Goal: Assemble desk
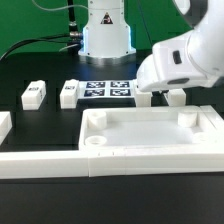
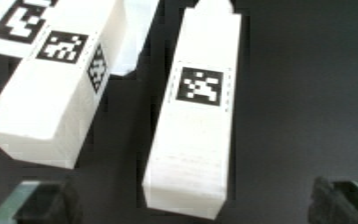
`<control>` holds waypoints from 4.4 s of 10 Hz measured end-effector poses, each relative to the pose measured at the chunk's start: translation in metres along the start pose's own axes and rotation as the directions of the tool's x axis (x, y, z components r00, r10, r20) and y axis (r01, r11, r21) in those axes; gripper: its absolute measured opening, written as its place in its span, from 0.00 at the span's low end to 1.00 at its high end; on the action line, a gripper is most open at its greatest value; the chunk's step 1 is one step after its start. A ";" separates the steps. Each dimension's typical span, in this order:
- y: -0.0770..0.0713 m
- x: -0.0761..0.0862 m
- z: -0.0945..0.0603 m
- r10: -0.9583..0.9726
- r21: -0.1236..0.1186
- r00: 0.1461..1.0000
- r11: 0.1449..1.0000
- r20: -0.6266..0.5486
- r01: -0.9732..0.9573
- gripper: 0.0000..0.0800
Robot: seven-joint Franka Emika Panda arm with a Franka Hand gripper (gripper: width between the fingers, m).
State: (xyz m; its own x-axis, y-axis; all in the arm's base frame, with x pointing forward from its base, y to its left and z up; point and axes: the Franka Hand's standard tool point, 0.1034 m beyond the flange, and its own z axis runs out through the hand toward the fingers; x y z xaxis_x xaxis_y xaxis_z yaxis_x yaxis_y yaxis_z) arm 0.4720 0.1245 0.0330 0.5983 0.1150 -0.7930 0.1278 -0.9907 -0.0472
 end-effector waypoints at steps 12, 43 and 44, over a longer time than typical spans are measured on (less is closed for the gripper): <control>-0.009 0.001 0.041 0.041 -0.024 0.999 0.999 0.029 -0.040 0.58; 0.033 -0.035 -0.198 -0.075 -0.071 0.166 0.997 -0.983 0.028 0.36; 0.033 -0.034 -0.194 -0.075 -0.072 0.143 0.997 -0.987 0.025 0.36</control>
Offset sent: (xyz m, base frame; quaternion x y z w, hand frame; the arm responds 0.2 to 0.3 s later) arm -0.0201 -0.0096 -0.0140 -0.0343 -0.0456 0.0593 0.9966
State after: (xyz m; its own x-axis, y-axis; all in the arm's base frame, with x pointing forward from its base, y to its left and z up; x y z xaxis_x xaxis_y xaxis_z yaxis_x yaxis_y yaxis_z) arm 0.6088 0.1018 0.1762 0.8566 0.1632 0.4895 0.1997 -0.9796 -0.0229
